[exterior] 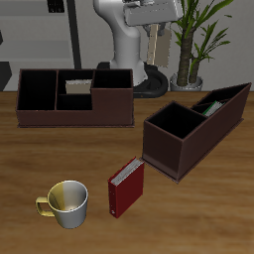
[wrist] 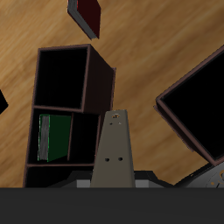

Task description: Place the right yellow book into the back desk caddy's back compartment and place the green book into the left desk caddy's back compartment and place the left yellow book into the left desk caddy's left compartment

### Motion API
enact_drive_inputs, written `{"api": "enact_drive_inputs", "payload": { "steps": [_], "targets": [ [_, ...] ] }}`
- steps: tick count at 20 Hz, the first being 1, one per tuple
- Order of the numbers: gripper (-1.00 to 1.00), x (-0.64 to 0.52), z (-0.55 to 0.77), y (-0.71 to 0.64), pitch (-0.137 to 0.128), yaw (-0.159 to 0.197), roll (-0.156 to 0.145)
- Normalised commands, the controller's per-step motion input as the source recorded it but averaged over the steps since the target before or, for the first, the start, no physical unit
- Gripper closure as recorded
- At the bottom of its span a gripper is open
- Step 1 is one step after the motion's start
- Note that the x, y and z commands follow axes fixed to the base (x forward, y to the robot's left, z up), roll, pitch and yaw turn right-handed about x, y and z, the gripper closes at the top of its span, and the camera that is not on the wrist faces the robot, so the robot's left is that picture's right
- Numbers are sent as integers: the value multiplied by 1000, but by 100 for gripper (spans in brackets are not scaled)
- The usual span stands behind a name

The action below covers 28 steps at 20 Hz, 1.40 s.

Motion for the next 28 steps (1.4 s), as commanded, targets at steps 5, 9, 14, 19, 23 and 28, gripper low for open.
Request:
{"api": "enact_drive_inputs", "payload": {
  "steps": [5, 9, 14, 19, 23, 28],
  "targets": [
    [100, -205, -410, 340, 70, -18, 63],
    [100, -141, -427, 372, 78, -6, 130],
    [100, -202, -112, 270, 16, 5, 104],
    [100, 3, -229, 262, 58, -15, 54],
    [100, 9, -160, 230, 25, 6, 30],
    [100, -103, -333, 141, 28, -1, -7]
  ]
}}
